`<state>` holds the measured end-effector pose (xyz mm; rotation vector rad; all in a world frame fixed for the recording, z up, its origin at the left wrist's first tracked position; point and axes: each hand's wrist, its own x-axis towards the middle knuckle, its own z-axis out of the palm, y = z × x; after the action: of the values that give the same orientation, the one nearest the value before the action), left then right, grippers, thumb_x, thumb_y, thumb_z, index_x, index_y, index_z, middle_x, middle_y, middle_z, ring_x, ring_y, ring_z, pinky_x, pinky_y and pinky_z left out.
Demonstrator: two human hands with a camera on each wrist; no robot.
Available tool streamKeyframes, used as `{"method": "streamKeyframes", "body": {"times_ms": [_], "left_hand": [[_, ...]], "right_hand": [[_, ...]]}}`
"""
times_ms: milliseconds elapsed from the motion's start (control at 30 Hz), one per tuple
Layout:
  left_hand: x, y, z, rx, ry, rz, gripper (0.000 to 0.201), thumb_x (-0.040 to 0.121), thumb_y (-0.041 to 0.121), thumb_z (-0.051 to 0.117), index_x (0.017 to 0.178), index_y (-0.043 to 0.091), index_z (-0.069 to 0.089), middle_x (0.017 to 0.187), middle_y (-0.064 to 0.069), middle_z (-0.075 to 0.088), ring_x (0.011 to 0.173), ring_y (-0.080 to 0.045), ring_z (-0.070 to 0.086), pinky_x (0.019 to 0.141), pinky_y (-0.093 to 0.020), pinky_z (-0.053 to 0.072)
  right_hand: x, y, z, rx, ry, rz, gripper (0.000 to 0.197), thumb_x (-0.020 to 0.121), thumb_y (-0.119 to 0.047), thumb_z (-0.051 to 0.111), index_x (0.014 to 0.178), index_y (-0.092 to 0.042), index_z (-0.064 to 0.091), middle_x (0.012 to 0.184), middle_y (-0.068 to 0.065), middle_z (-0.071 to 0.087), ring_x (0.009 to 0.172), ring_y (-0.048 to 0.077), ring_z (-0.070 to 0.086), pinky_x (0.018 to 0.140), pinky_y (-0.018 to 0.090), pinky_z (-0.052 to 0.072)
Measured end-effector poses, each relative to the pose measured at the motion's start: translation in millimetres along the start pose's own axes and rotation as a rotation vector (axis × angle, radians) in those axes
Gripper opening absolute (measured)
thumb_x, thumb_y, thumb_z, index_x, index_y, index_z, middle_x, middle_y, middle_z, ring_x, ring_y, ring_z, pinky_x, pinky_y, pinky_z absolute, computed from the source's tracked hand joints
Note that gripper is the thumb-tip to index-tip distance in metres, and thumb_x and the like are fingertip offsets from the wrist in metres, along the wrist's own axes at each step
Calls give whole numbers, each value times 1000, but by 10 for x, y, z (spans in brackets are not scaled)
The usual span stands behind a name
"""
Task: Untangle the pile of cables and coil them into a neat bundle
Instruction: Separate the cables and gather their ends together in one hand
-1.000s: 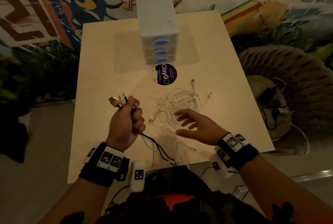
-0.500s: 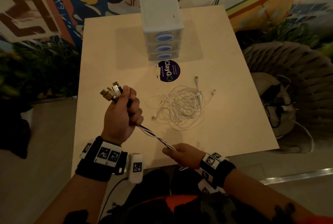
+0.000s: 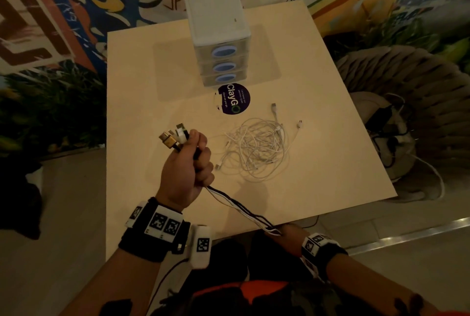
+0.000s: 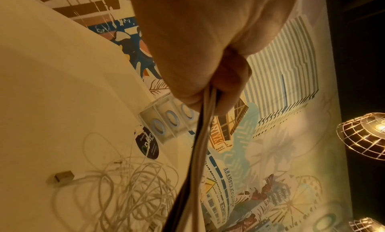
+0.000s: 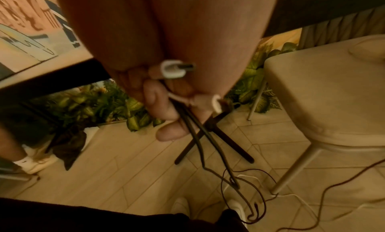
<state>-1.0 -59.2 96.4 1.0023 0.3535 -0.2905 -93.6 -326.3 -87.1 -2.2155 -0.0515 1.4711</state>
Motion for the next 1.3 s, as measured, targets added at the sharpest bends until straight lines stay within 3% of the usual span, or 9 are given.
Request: {"method": "streamKeyframes", "body": {"times_ms": [67,167,267,467,667,833,1000,1167,1300], "left_hand": [[-10,-28,-10,-12,-12,-6,35,97,47,43,74,21,46,59,2,13,45,-12,5,43,-23,11],[-5,-84,-48,5,-26,-8,35,100,46,44,75,21,45,56,3,16,43,-10,8,44,-25,10],[1,-185,-48,75,-67,-2,35,104,41,41,77,19,45,52,6,23,40,-8,15,44,-24,13],[9,-306,-2,134,-122,-12,35,104,39,42,78,16,44,56,0,18,43,-12,11,44,-24,16],[31,-286,-46,195,-108,17,36,104,37,43,76,16,48,56,1,18,42,-11,13,43,-22,18],[41,-283,-144,250,-79,52,37,106,35,43,73,18,50,57,1,18,45,-12,10,45,-27,12],[-2,-235,-185,255,-8,52,35,104,35,42,76,15,49,57,4,21,49,-14,8,46,-30,10],[-30,-236,-270,247,27,71,39,111,26,33,78,12,48,55,4,21,48,-16,7,43,-24,17],[-59,-213,-342,238,31,92,43,111,25,33,73,17,51,56,2,19,47,-14,7,44,-24,15]], "right_hand": [[84,50,11,-43,18,42,50,103,-54,42,115,-14,70,110,12,73,98,26,69,82,29,49],[59,49,-3,-25,-2,65,42,98,-60,47,97,-25,71,89,-2,75,90,20,73,79,27,52],[-1,71,-60,-126,16,18,31,93,-61,58,110,-35,67,111,1,73,102,13,66,87,26,50],[-135,130,-203,-148,-11,101,89,71,-64,78,145,-22,50,141,1,58,126,23,58,103,37,51],[-397,-74,-622,-311,-6,-18,43,92,-54,61,112,-20,76,114,0,74,105,18,68,90,32,54],[-786,-977,-1141,-210,230,-323,25,96,-50,59,108,-31,71,94,-14,69,89,6,64,74,18,45],[-675,-1899,-1431,-162,489,-587,19,98,-24,56,109,-25,71,98,-7,71,87,12,63,76,26,45],[41,-2197,-1297,-592,382,-385,34,99,-19,51,133,-16,55,130,11,56,117,31,58,91,36,45],[331,-2025,-1301,-765,411,-281,34,101,-19,46,134,-15,50,130,13,51,114,35,59,90,43,49]]}}
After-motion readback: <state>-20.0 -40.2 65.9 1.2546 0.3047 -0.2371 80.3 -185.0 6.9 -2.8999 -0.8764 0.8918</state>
